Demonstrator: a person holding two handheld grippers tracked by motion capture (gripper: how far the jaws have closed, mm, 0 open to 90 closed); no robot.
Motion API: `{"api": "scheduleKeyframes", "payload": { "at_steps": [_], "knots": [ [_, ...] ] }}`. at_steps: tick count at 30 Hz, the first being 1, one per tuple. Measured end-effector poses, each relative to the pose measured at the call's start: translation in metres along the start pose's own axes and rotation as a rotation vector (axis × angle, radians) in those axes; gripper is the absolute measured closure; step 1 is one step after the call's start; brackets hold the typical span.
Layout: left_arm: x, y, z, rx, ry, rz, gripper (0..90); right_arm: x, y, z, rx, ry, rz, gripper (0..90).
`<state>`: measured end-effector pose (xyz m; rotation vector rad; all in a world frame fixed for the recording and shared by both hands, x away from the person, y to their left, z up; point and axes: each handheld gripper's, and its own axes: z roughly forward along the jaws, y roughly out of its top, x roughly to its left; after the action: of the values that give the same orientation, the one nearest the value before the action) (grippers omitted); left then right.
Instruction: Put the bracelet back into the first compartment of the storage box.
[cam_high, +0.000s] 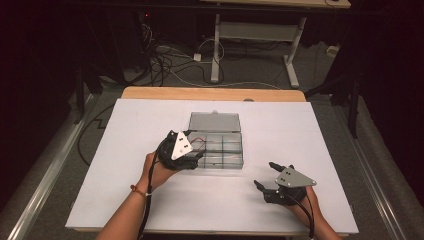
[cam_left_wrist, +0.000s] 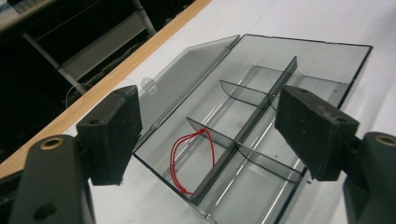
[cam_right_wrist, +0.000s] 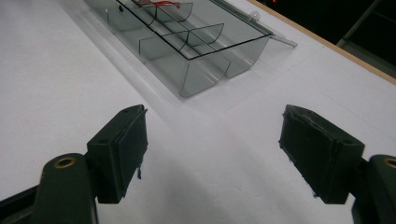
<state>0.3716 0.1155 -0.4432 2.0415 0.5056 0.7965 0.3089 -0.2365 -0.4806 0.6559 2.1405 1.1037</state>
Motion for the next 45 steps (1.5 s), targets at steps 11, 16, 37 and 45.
{"api": "scheduleKeyframes", "payload": {
  "at_steps": [11,16,37,45],
  "knots": [
    [-0.007,0.0,-0.011,-0.017,-0.021,0.021,22.0,-0.001,0.001,-0.001,-0.003,-0.001,-0.006,23.5],
    [-0.01,-0.002,-0.015,-0.016,-0.03,0.041,21.9,-0.001,0.001,-0.001,-0.004,-0.001,-0.009,23.6],
    [-0.016,-0.025,-0.046,-0.013,0.0,0.087,19.6,0.0,0.003,-0.004,-0.025,-0.01,-0.01,23.5],
    [-0.018,-0.035,-0.057,-0.015,0.005,0.081,19.5,0.002,0.005,-0.006,-0.032,-0.007,-0.016,23.5]
  ]
}}
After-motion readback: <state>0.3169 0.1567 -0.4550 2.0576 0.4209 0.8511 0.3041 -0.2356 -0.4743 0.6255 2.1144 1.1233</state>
